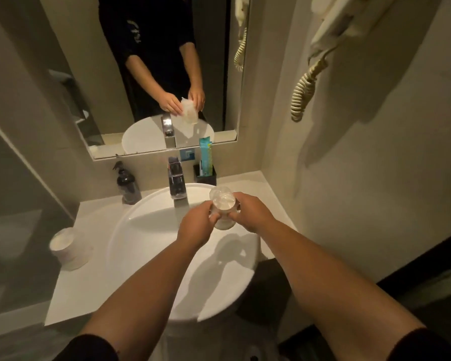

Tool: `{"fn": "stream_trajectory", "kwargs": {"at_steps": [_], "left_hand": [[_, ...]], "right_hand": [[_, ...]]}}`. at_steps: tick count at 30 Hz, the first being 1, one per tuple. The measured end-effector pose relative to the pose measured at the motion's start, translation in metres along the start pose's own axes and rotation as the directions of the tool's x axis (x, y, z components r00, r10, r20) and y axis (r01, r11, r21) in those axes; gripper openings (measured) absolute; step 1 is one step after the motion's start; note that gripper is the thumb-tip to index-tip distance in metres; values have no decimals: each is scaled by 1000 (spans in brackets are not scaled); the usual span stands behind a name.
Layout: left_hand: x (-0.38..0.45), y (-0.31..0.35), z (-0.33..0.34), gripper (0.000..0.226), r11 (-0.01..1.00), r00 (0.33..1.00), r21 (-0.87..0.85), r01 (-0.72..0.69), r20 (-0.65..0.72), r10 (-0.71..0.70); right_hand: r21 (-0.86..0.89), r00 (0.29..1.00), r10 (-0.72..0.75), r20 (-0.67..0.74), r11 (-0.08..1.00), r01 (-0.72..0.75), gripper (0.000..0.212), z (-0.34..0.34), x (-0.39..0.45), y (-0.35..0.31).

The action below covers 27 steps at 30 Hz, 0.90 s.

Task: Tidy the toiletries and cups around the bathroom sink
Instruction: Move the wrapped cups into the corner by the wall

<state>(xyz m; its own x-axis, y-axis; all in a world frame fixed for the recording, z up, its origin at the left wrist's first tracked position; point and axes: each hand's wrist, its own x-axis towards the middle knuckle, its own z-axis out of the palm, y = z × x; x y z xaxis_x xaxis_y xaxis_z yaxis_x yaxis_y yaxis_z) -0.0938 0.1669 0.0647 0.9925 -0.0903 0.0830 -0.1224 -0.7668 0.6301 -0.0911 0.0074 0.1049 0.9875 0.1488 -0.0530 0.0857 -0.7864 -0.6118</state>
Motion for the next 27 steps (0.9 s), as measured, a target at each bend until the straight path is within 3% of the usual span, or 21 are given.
{"fn": "stream_trajectory", "kwargs": {"at_steps": [5, 12, 16, 27], "left_hand": [[54, 32, 28, 29, 999, 999, -5, -39, 27, 39], [138, 36, 57, 21, 999, 999, 2, 43, -14, -43], [171, 24, 72, 24, 995, 995, 22, 96, -29, -95], [234, -20, 117, 24, 980, 982, 69, 186, 11, -187]], "right_hand": [[18, 999, 29, -29, 999, -28, 44, -28, 44, 47], [42, 1000, -4, 26, 999, 3, 41, -46, 137, 84], [-2, 998, -10, 64, 1000, 11, 36, -35, 182, 101], [69, 992, 59, 113, 995, -67, 49, 11, 255, 140]]}}
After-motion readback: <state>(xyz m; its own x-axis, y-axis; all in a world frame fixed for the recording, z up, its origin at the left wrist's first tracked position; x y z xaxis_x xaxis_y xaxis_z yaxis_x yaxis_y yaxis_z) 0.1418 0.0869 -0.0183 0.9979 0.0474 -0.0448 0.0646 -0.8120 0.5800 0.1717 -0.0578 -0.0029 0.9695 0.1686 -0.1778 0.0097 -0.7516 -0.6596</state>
